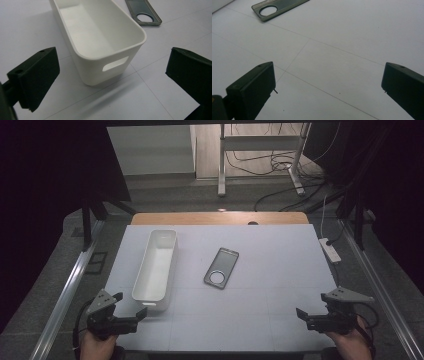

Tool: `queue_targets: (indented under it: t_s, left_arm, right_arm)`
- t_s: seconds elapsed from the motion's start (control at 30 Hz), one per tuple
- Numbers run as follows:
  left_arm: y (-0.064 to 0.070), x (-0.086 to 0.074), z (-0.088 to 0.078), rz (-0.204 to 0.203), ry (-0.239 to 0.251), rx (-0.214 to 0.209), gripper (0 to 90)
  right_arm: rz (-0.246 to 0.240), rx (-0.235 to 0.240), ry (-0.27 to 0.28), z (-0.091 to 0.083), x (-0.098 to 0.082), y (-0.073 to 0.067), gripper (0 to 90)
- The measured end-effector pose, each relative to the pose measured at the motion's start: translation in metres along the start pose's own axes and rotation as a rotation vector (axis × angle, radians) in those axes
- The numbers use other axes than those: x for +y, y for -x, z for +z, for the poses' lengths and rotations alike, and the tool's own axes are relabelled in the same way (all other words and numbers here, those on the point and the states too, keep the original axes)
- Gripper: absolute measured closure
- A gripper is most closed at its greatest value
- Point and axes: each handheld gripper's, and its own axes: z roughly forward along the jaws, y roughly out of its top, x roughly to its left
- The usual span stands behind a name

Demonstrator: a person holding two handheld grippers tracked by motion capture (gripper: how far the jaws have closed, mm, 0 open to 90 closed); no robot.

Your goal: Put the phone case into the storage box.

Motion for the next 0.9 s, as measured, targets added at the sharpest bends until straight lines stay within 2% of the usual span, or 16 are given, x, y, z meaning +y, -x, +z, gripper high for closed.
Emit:
queue_targets:
  t_s: [0.13, 0.37, 0.47, 0.73, 0.9]
  left_arm:
    - [0.0008, -0.0002, 0.0009, 0.000, -0.006, 0.010, 0.0]
    - [-0.0014, -0.0015, -0.0007, -0.015, 0.015, -0.002, 0.0]
    - [0.0003, -0.0012, 0.0001, 0.003, 0.005, 0.002, 0.2]
    - [0.0015, -0.0007, 0.0004, 0.017, 0.003, -0.003, 0.2]
    - [0.0026, -0.0004, 0.0010, 0.030, -0.002, 0.000, 0.3]
  right_arm:
    - [-0.011, -0.004, -0.004, 0.0004, 0.0004, -0.0014, 0.0]
    - [-0.026, -0.018, -0.012, 0.0009, 0.0008, -0.0036, 0.0]
    - [-0.036, -0.017, -0.013, 0.0017, 0.0010, -0.0044, 0.0]
    - [-0.036, 0.000, -0.035, 0.0033, 0.0019, -0.0039, 0.0]
    - [-0.044, 0.008, -0.027, 0.0043, 0.0028, -0.0046, 0.0]
